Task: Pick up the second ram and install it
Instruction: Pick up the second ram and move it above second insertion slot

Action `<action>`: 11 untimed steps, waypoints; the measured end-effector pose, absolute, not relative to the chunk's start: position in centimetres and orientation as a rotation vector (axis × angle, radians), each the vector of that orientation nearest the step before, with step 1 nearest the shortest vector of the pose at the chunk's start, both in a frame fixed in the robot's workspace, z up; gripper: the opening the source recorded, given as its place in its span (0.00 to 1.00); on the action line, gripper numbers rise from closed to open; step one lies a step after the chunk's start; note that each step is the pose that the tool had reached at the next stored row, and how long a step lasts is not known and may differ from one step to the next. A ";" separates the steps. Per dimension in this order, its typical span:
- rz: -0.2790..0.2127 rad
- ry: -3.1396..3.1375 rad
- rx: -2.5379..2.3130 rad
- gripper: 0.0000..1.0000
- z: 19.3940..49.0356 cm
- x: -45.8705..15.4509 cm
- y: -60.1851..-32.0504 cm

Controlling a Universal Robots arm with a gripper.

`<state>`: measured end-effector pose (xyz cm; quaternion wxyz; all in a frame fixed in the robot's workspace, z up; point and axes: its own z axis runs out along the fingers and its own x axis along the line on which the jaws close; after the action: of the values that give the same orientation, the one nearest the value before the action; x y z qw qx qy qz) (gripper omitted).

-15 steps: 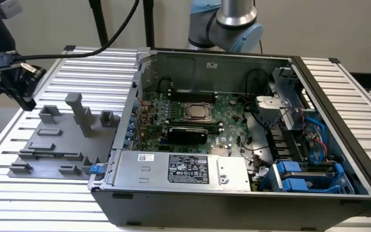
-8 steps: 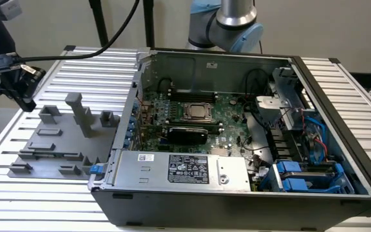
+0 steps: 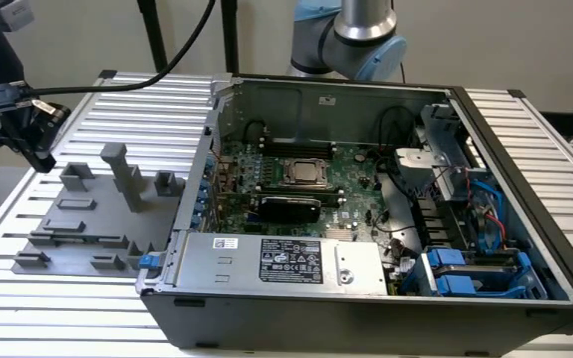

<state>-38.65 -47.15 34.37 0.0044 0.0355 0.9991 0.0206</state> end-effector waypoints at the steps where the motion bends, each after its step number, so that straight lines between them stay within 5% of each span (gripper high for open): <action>1: 0.065 3.130 0.111 0.00 34.4 -38.6 -47.1; 11: 0.066 3.133 -0.125 0.00 33.8 -38.7 -47.1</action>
<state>-38.65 -47.15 33.77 0.0028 -0.0398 0.9990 0.0209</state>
